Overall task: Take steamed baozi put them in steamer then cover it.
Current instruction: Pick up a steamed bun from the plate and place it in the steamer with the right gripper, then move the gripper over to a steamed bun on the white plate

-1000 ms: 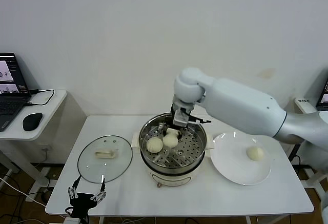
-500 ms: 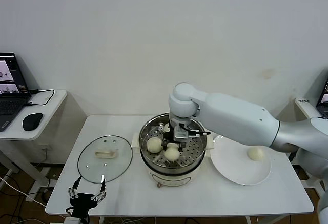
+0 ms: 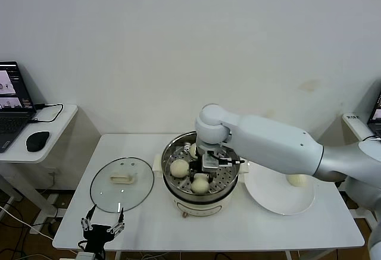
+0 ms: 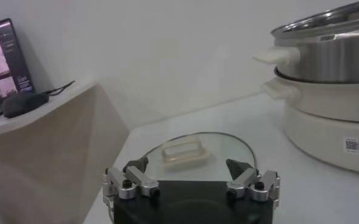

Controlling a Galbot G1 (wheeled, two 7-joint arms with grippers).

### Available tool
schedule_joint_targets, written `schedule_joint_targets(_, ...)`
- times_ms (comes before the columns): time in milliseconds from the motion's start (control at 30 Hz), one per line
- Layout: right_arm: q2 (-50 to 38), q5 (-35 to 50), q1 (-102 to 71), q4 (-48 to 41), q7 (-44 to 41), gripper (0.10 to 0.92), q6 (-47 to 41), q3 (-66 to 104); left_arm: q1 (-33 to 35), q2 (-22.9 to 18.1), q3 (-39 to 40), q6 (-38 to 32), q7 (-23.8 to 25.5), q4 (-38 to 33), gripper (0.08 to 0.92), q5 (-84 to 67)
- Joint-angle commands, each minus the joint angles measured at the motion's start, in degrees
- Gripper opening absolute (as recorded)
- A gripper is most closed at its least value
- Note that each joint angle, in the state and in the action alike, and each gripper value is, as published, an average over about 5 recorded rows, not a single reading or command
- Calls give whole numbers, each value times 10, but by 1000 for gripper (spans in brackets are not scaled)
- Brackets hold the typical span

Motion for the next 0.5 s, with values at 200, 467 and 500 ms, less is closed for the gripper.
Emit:
schedule_joint_targets(200,-46,48,14,4,26,799,-60,56,-1,2,-3,0,2,0,823,-2)
schedule_joint_targets(467,-177,171,66,17,40,823,-248,127,-15,4,6,3,11,4,823,-3)
schedule_joint_targets(500,-193,186,66,17,40,823,-281,136,-15,5,7,3,12,3,823,-3)
